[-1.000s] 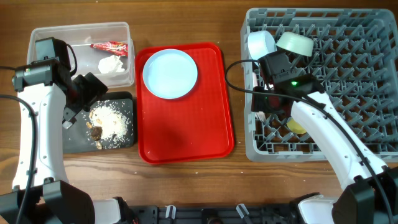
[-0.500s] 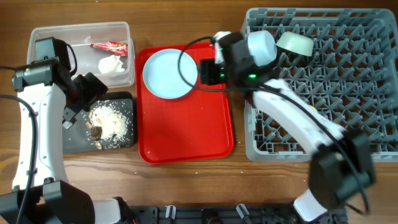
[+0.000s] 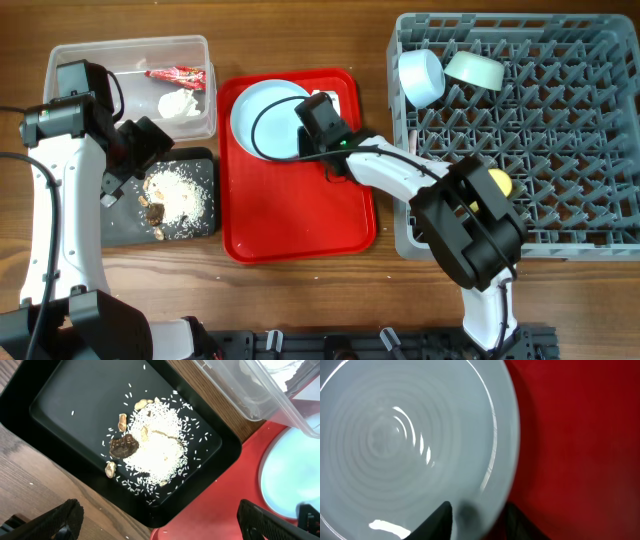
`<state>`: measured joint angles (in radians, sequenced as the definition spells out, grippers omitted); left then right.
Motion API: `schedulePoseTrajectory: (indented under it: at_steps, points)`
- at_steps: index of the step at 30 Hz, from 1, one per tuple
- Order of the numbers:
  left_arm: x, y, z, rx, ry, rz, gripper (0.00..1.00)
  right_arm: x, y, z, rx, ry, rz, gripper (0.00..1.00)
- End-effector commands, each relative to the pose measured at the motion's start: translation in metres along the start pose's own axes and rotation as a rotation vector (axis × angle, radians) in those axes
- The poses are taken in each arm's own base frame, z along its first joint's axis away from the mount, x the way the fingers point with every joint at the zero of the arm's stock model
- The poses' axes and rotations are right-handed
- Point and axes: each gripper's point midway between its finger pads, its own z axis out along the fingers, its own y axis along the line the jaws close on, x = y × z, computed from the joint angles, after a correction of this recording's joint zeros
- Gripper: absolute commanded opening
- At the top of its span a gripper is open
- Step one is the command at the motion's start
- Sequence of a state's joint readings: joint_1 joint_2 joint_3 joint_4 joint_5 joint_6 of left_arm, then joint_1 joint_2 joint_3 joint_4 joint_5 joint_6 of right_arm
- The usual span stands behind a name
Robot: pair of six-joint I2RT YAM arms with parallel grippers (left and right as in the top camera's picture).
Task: Sort waste into correct bins and load items into the dishwasher rack
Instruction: 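Grasp the light-blue plate with the right gripper and stand it in the rack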
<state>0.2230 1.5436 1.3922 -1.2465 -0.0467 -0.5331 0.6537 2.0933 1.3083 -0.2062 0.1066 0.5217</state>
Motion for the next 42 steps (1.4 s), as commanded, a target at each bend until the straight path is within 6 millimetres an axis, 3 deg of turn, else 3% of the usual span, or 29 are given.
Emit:
schedulePoseTrajectory:
  at_steps: [1,4,8,10,11,14,15,18,20,28,31,35,36,40,42]
  points:
    - [-0.001,0.000,-0.006,0.015,-0.015,-0.004,1.00,0.021,-0.025,0.005,0.081,0.081,0.052,0.20]
    - [-0.001,0.000,-0.006,0.015,-0.014,-0.004,1.00,-0.002,-0.041,-0.021,0.092,0.054,0.095,0.04]
    - [-0.001,0.000,-0.006,0.015,-0.014,-0.004,1.00,-0.040,-0.060,-0.076,0.096,-0.019,0.056,0.04]
    - [-0.001,0.000,-0.006,0.015,-0.015,-0.004,1.00,-0.065,-0.079,-0.134,0.146,-0.105,0.025,0.04]
    - [-0.001,0.000,-0.006,0.015,-0.015,-0.004,1.00,-0.070,-0.087,-0.152,0.177,-0.132,0.013,0.04]
    - [0.000,-0.002,-0.006,0.025,-0.009,-0.003,1.00,-0.094,-0.136,-0.241,0.395,-0.283,-0.059,0.04]
    - [0.001,-0.006,-0.006,0.048,0.000,-0.003,1.00,-0.100,-0.159,-0.282,0.517,-0.333,-0.134,0.05]
    - [0.001,-0.013,-0.006,0.082,0.004,-0.002,1.00,-0.098,-0.193,-0.329,0.735,-0.340,-0.230,0.04]
    - [0.001,-0.015,-0.007,0.093,0.006,-0.002,1.00,-0.087,-0.217,-0.349,0.928,-0.274,-0.274,0.04]
    - [0.001,-0.014,-0.007,0.093,0.006,0.001,1.00,-0.066,-0.244,-0.337,1.129,-0.122,-0.272,0.04]
    - [0.001,-0.015,-0.007,0.093,0.006,0.001,1.00,-0.054,-0.248,-0.314,1.133,-0.048,-0.306,0.04]
    - [0.001,-0.015,-0.007,0.093,0.006,0.001,1.00,-0.046,-0.238,-0.270,0.986,-0.009,-0.302,0.04]
    - [0.001,-0.015,-0.007,0.093,0.007,0.001,1.00,-0.047,-0.232,-0.261,0.927,-0.018,-0.291,0.10]
    - [0.004,-0.022,-0.007,0.114,0.007,0.039,1.00,-0.044,-0.209,-0.249,0.722,-0.064,-0.179,0.86]
    - [0.011,-0.048,-0.010,0.157,-0.017,0.169,1.00,-0.057,-0.191,-0.263,0.528,-0.153,-0.094,1.00]
